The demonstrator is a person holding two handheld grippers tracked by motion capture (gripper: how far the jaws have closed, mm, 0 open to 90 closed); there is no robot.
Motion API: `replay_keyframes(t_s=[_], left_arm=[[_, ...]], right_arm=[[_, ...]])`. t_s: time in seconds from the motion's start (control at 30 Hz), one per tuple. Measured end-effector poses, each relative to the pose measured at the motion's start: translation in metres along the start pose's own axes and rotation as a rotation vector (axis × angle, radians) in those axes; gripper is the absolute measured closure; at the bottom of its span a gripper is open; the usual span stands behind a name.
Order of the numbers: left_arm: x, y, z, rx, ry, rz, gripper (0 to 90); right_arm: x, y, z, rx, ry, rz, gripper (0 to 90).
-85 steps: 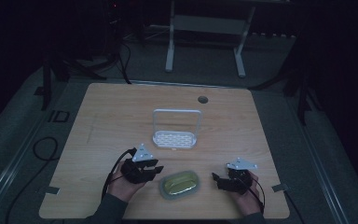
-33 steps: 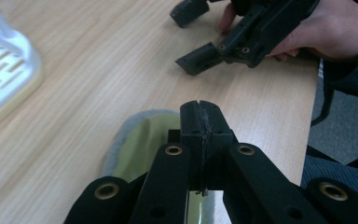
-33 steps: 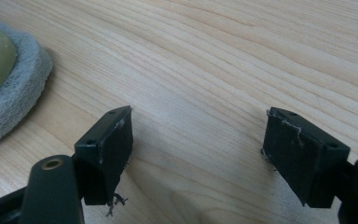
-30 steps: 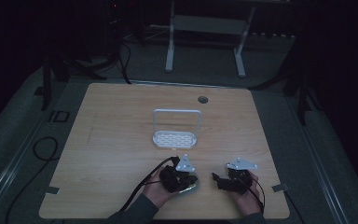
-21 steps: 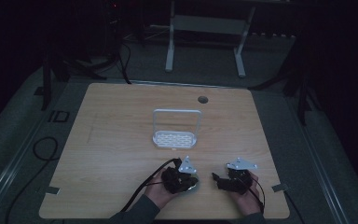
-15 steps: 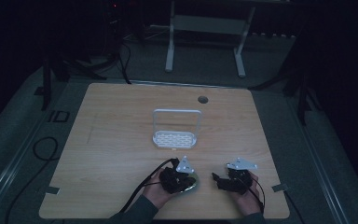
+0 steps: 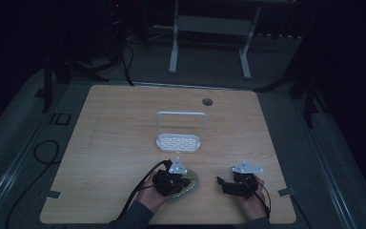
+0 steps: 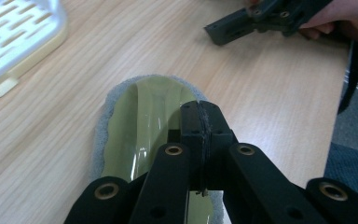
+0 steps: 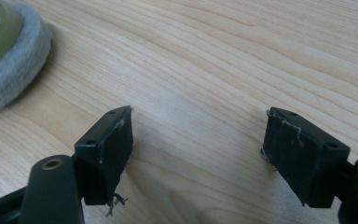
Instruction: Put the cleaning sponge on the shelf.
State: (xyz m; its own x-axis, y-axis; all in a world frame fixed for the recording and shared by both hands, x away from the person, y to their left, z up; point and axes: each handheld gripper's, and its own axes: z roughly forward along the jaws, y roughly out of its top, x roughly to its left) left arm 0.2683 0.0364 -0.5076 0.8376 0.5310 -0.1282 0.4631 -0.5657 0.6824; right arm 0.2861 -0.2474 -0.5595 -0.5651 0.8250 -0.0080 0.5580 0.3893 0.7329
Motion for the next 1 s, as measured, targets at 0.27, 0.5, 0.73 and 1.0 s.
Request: replay_keyframes(t_s=[0.27,0.5,0.73,1.0], left_arm=[[0.011,-0.006,-0.008,-0.006,0.035,-0.042,89.5],[0.024,-0.012,-0.018,-0.021,0.076,-0.09,89.5],[0.037,-0.014,-0.025,-0.024,0.113,-0.114,89.5],[0.045,-0.018,-0.036,-0.035,0.13,-0.125,89.3]], right_arm=[[0.0,0.0,0.0,0.0,0.0,0.0,23.7],[0.0,0.0,0.0,0.0,0.0,0.0,23.7],[0.0,0.0,0.0,0.0,0.0,0.001,23.7],[0.0,0.0,0.0,0.0,0.0,0.0,23.7]])
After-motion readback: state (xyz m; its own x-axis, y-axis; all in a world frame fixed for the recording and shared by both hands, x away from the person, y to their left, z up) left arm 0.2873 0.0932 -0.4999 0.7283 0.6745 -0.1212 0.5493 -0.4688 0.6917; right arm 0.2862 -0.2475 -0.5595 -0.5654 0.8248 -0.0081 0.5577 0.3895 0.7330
